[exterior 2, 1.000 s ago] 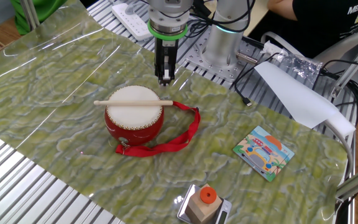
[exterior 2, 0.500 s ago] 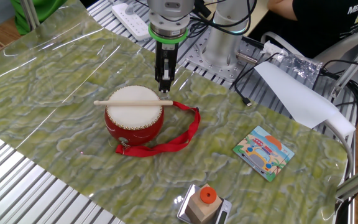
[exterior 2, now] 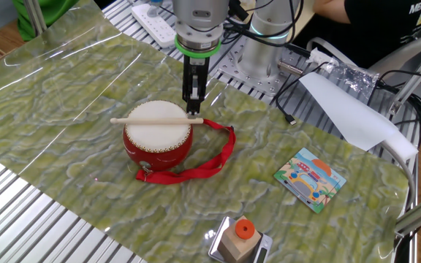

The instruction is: Play the drum

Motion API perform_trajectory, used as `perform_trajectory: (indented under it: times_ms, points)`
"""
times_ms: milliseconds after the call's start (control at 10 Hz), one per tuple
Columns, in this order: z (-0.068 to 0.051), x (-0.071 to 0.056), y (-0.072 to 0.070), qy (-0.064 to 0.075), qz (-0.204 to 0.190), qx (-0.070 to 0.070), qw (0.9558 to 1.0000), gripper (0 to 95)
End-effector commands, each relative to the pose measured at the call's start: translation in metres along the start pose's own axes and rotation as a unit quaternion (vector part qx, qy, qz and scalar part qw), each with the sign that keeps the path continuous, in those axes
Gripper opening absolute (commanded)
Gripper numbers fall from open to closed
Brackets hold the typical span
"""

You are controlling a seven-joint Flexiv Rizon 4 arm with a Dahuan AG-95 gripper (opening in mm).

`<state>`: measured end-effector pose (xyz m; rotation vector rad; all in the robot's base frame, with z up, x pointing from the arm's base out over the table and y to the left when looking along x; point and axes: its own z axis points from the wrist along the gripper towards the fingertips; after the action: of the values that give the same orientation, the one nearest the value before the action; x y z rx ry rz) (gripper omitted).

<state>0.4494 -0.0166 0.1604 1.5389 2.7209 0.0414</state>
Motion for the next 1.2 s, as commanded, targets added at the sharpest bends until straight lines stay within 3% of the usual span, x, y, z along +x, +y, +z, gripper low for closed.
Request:
perform_trajectory:
  times_ms: [100, 600, 700, 1000, 1200]
  points:
    - [0.001, 0.0, 0.001, 0.002, -0.001, -0.001, 1.0, 19.0]
    - [0.009, 0.0, 0.005, 0.001, 0.018, -0.003, 0.9998, 19.0]
    - [0.01, -0.002, 0.005, 0.002, 0.02, -0.003, 0.9998, 38.0]
    - [0.013, -0.005, 0.005, 0.001, 0.027, -0.002, 0.9996, 38.0]
    - [0.017, 0.0, -0.001, -0.001, 0.035, -0.005, 0.9994, 38.0]
